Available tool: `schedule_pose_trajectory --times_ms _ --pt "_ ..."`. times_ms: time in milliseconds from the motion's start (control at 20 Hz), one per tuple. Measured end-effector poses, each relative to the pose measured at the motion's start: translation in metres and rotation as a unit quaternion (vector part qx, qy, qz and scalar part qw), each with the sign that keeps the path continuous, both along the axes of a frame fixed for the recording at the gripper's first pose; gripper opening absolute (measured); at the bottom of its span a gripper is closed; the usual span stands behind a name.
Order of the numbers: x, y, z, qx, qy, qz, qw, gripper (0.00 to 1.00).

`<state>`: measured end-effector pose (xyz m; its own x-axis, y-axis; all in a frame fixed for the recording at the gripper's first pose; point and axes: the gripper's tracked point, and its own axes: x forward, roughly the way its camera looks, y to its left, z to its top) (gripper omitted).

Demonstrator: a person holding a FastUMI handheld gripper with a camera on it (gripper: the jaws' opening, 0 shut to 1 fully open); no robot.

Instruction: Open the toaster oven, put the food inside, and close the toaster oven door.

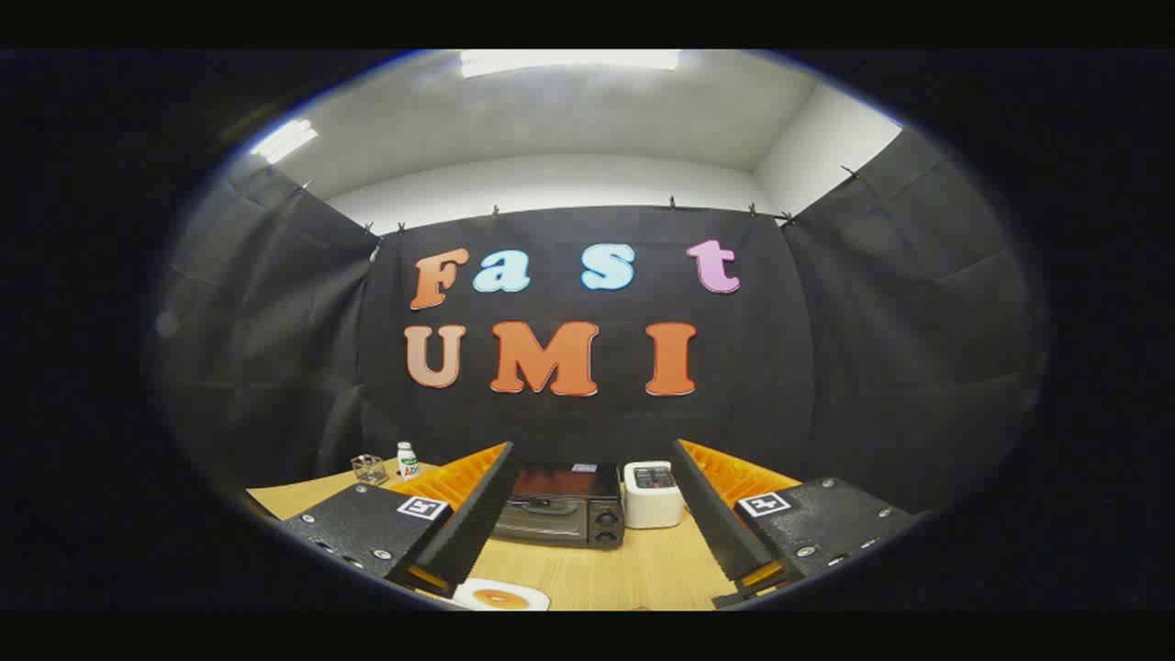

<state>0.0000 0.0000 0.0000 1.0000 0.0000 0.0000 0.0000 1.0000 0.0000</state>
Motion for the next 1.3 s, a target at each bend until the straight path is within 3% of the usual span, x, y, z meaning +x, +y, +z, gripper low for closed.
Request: schedule_pose_trajectory --times_ms 500,950,1100,1300 --pt "0.036 0.019 -0.043 -0.010 0.038 0.012 0.999 0.99" --pt "0.096 0.061 -0.075 0.005 0.048 0.043 0.998 0.99" --pt "0.115 0.087 -0.105 0.033 0.071 0.073 0.994 0.99" --pt "0.145 0.097 -0.142 0.022 0.099 0.061 0.993 0.99"
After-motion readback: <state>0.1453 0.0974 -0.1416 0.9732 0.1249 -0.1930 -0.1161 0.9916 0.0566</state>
